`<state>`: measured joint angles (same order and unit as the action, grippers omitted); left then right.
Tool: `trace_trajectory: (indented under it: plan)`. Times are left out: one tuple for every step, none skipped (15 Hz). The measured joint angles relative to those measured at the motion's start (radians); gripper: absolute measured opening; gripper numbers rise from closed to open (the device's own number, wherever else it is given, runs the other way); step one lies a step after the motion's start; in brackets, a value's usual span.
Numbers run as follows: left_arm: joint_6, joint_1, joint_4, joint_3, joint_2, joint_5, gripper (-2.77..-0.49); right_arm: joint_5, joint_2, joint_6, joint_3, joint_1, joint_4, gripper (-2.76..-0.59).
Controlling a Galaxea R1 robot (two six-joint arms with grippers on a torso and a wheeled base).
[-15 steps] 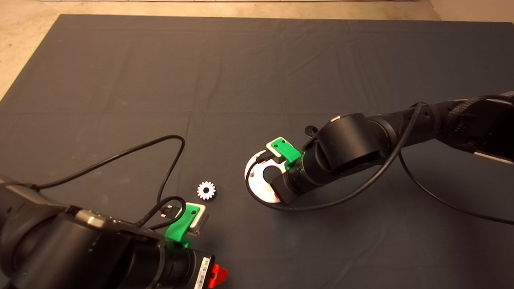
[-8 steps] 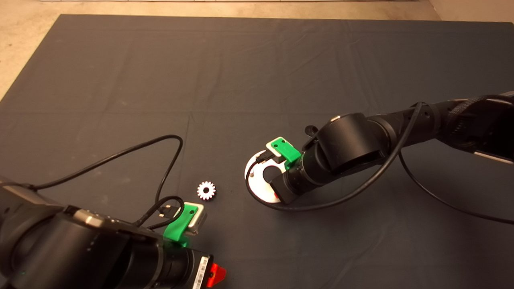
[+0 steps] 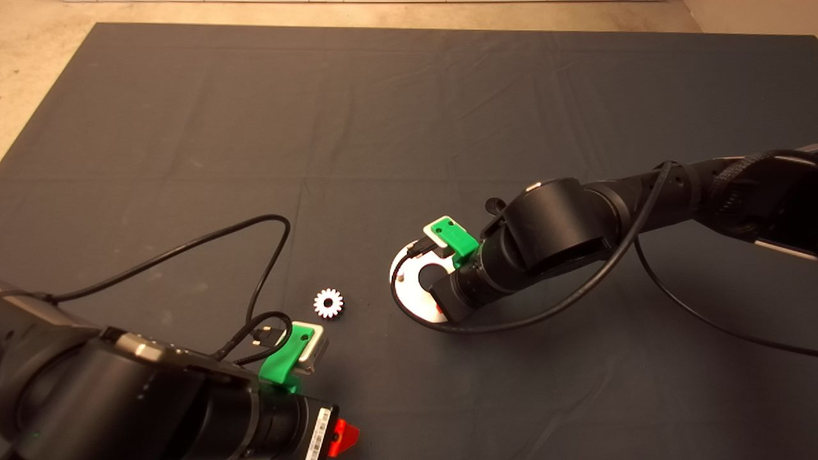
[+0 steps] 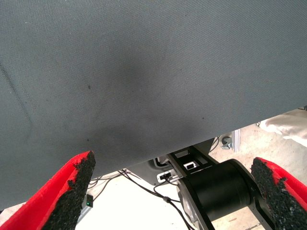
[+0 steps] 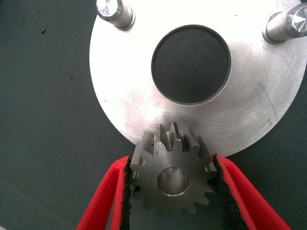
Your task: Install three planetary gears onto the carrier pins
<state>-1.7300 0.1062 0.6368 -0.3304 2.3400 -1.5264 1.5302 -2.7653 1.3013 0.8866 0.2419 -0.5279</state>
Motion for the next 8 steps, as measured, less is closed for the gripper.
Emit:
trace_trajectory:
  plan:
    - [0.000, 0.000, 0.000, 0.000, 0.000, 0.000, -0.92, 0.000, 0.000, 0.000, 0.000, 0.000, 0.000, -2.37]
    - [0.000, 0.000, 0.000, 0.000, 0.000, 0.000, -0.92, 0.000, 0.000, 0.000, 0.000, 0.000, 0.000, -2.37]
    - [0.000, 0.000, 0.000, 0.000, 0.000, 0.000, -0.92, 0.000, 0.000, 0.000, 0.000, 0.000, 0.000, -2.37]
    - [0.000, 0.000, 0.000, 0.000, 0.000, 0.000, -0.92, 0.000, 0.000, 0.000, 0.000, 0.000, 0.000, -2.37]
    - [0.000, 0.000, 0.000, 0.000, 0.000, 0.000, -0.92, 0.000, 0.000, 0.000, -0.001, 0.000, 0.000, -2.37]
    - [0.000, 0.000, 0.000, 0.000, 0.000, 0.000, -0.92, 0.000, 0.000, -0.004, -0.001, 0.000, 0.000, -2.37]
    - [0.000, 0.000, 0.000, 0.000, 0.000, 0.000, -0.92, 0.000, 0.000, -0.012, -0.003, 0.000, 0.000, -2.37]
    - [0.000, 0.000, 0.000, 0.000, 0.000, 0.000, -0.92, 0.000, 0.000, -0.020, -0.003, 0.000, 0.000, -2.37]
